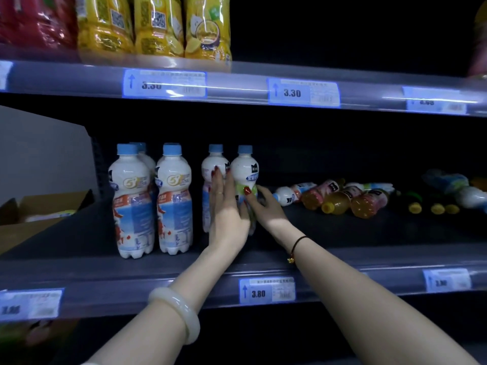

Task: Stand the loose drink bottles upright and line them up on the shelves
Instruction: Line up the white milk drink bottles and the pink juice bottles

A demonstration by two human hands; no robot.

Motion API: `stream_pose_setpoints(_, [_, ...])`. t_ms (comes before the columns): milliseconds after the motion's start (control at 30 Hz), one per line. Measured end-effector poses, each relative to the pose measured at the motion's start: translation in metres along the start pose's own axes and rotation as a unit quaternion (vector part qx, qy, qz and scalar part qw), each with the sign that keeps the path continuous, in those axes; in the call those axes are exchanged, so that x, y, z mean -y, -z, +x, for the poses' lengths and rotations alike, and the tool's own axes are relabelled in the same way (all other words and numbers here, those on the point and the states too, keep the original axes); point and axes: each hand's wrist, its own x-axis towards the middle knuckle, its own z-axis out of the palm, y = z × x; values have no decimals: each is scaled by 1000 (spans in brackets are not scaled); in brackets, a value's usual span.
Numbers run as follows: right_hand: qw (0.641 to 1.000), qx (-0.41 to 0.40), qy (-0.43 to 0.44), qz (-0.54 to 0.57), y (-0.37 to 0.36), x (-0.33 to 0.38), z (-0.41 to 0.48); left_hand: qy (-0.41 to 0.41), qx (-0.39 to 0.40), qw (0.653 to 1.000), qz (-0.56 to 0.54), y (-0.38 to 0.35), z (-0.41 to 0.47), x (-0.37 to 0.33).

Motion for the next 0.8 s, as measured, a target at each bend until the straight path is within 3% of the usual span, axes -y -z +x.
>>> stream_pose_setpoints(100, [999,-32,0,-21,20,0,-4,-74,-30,997,-6,-6,-6,-24])
stream_pose_setpoints(167, [996,-69,6,-51,42,-5,-6,-92,-6,995,-22,-21,-9,-40])
stream_pose_setpoints(300, [988,-105,-9,-113,99,-17,-9,-43,136,988,-62,-67,-8,-63])
stream_pose_setpoints(467, [970,-166,-56,-171,183,-40,0,0,274,962,5,-134,14,-78])
stream_pose_setpoints(667, [950,-203,-125,-203,269,-66,36,8,364,930,-42,-194,41,-110])
stream_pose_setpoints(800, [946,-208,-170,-184,303,-80,78,59,369,923,95,-244,61,-108])
